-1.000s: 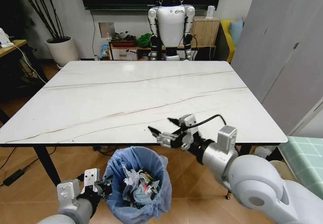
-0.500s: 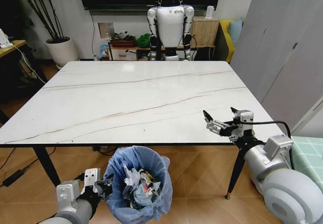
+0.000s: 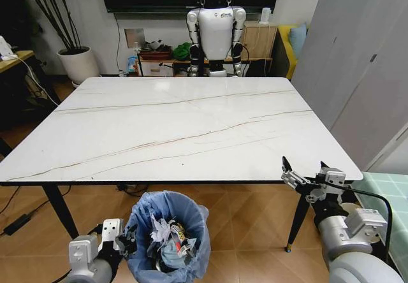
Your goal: Pick up the trash bin and place the trash from the table into it.
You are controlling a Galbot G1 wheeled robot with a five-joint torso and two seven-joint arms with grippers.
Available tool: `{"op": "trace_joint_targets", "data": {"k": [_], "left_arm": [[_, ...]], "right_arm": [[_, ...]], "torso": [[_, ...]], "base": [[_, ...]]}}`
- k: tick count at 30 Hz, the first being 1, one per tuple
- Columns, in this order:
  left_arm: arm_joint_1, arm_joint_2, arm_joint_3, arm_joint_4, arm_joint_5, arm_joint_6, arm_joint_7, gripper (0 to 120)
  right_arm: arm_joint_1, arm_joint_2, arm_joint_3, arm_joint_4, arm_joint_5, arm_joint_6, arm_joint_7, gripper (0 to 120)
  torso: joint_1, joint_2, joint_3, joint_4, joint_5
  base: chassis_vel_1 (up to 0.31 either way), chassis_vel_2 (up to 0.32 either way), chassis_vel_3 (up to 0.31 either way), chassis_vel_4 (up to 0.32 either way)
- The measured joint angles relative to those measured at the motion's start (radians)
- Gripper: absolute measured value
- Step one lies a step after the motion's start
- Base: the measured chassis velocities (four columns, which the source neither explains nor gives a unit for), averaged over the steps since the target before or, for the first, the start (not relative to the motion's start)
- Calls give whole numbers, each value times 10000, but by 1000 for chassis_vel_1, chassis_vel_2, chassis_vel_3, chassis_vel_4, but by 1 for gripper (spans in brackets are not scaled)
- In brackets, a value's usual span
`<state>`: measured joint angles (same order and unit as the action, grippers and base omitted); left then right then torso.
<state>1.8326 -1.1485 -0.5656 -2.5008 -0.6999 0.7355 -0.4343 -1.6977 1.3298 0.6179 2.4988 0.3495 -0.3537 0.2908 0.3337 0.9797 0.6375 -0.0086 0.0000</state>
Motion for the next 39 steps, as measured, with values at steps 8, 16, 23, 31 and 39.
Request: {"op": "trace_joint_targets", "data": {"k": [8, 16, 23, 31, 39], "left_arm": [[-177, -255, 149, 0, 354, 0, 152, 0], [-395, -131, 109, 82, 360, 0, 220, 0], [-341, -75, 137, 44, 401, 0, 229, 0], [-556, -24, 123, 226, 388, 0, 228, 0], [-548, -30, 60, 124, 350, 0, 230, 0]], "right_arm": [[351, 118, -25, 8, 68, -5, 212, 100], [714, 225, -226, 25, 69, -6, 285, 100], [510, 290, -243, 25, 110, -29, 415, 100], [394, -35, 136, 25, 877, -180, 680, 100], [89, -109, 250, 24, 974, -252, 846, 100]], "torso": [[-36, -74, -39, 1, 0], [-218, -483, -263, 0, 0], [-361, -817, -456, 0, 0], [-556, -1248, -689, 0, 0], [-698, -1564, -864, 0, 1]], "base": [[0, 0, 0, 0], [0, 0, 0, 0], [0, 0, 0, 0], [0, 0, 0, 0], [0, 0, 0, 0]]}}
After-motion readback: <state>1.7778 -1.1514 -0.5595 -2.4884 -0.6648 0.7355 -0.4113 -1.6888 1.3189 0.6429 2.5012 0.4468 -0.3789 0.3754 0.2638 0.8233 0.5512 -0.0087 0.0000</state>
